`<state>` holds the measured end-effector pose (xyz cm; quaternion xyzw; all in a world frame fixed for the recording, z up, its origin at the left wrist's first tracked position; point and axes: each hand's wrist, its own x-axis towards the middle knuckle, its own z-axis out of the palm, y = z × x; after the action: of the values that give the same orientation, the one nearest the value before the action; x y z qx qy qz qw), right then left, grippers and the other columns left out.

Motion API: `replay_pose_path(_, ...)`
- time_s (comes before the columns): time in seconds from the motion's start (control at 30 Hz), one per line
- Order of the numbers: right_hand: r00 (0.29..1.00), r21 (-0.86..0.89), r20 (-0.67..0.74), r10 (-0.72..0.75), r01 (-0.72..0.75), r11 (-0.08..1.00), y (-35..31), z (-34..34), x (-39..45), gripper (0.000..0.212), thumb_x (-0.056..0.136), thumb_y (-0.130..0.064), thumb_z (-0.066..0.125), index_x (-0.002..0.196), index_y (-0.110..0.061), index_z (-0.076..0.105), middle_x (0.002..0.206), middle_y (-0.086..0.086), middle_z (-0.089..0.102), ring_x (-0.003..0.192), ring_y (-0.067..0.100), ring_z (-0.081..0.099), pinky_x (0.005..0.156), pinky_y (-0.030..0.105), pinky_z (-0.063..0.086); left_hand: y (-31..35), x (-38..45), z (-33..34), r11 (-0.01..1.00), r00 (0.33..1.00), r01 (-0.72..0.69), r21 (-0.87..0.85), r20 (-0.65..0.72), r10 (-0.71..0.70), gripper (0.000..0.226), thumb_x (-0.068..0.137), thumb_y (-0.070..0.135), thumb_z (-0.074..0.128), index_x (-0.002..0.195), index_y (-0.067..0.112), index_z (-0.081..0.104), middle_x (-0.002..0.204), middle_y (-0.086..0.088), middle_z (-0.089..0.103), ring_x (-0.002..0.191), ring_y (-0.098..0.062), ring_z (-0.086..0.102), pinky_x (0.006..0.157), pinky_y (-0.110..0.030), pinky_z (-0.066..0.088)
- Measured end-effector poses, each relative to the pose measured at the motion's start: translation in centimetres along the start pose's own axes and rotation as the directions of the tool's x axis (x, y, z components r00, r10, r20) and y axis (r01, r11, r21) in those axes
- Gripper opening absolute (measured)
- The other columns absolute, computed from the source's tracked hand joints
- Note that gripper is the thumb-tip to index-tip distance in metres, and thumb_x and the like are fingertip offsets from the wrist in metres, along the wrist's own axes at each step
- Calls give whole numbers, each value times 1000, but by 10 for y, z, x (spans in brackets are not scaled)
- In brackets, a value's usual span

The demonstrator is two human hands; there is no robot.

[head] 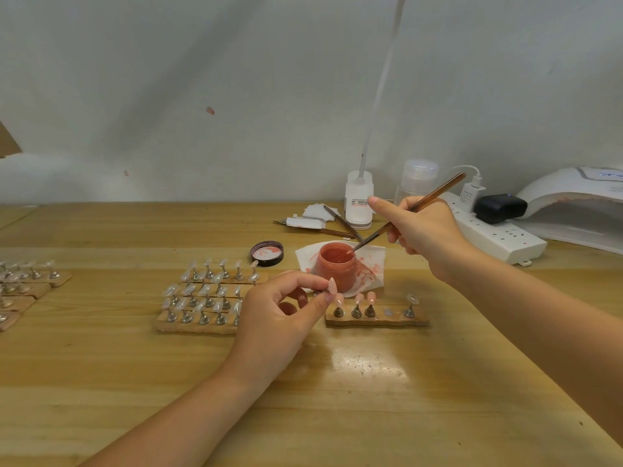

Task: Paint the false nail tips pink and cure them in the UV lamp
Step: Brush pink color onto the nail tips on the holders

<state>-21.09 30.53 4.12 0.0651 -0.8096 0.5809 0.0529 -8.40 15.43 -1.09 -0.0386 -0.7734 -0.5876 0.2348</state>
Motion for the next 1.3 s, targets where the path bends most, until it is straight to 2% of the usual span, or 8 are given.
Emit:
replay_pose_path(0.17, 1000, 11, -2, 18, -18, 1000, 4, -5, -3, 41, 81, -43, 65, 55, -15, 49, 35, -8, 51, 35, 3, 41, 39, 17, 34, -1, 0, 1, 1000, 1000, 2, -4, 2, -2, 12, 65, 41, 66, 73, 33, 72, 75, 9, 68, 66, -6, 55, 55, -14, 42)
replay_pose_path(0.3, 997, 57, -70, 19, -15, 998, 5, -16, -8, 38, 82, -40, 65, 57, -14, 51, 36, -7, 50, 45, 10, 42, 46, 21, 36, 0, 0, 0, 1000, 1000, 5, 2, -5, -5, 7, 67, 36, 68, 71, 31, 71, 75, 6, 68, 66, -6, 54, 55, -16, 42)
replay_pose_path(0.5, 998, 322, -57, -16, 33, 946, 5, -25, -44, 36, 76, -43, 64, 59, -15, 50, 40, -3, 54, 35, 5, 44, 37, 12, 38, 0, 0, 0, 1000, 1000, 19, -2, 16, -19, 13, 74, 17, 72, 73, 30, 72, 71, 12, 65, 64, -2, 52, 55, -14, 41)
replay_pose_path(0.67, 987, 416, -78, -138, 158, 895, 14, -19, -75, 36, 72, -47, 59, 65, -12, 52, 50, 3, 62, 35, 8, 48, 44, 14, 44, 1, 0, 1, 999, 1000, 24, -33, 15, -24, 4, 67, 28, 72, 71, 28, 73, 72, 11, 67, 63, -2, 53, 55, -13, 42)
replay_pose_path(0.73, 975, 413, -84, -206, 223, 883, 17, -16, -82, 32, 74, -47, 58, 67, -15, 56, 53, 2, 64, 39, 9, 50, 47, 15, 46, 0, 0, 1, 999, 1000, 21, -25, 7, -21, 9, 65, 33, 70, 71, 26, 73, 72, 9, 67, 63, -3, 53, 55, -13, 41)
replay_pose_path(0.87, 909, 351, -70, -412, 409, 842, 19, -12, -87, 30, 81, -42, 56, 71, -16, 64, 58, -1, 65, 45, 10, 54, 46, 18, 46, -2, 0, 2, 1000, 1000, 21, -5, 7, -21, 6, 70, 22, 73, 70, 28, 72, 71, 8, 66, 62, -3, 52, 55, -13, 42)
replay_pose_path(0.97, 849, 281, -54, -525, 517, 808, 21, -10, -89, 27, 85, -34, 57, 69, -14, 65, 60, -1, 64, 46, 12, 54, 46, 21, 46, -1, 0, 2, 1000, 1000, 18, -3, 11, -18, 3, 67, 29, 71, 70, 28, 72, 69, 7, 66, 61, -1, 51, 55, -13, 42)
replay_pose_path(1.3, 790, 150, -1, -613, 606, 781, 28, -2, -96, 31, 89, -30, 46, 70, -16, 66, 60, -5, 64, 57, 2, 61, 53, 13, 45, 3, -1, 3, 999, 999, 47, 12, -4, -47, 9, 62, 36, 70, 69, 30, 72, 67, 4, 68, 56, 1, 49, 54, -12, 42)
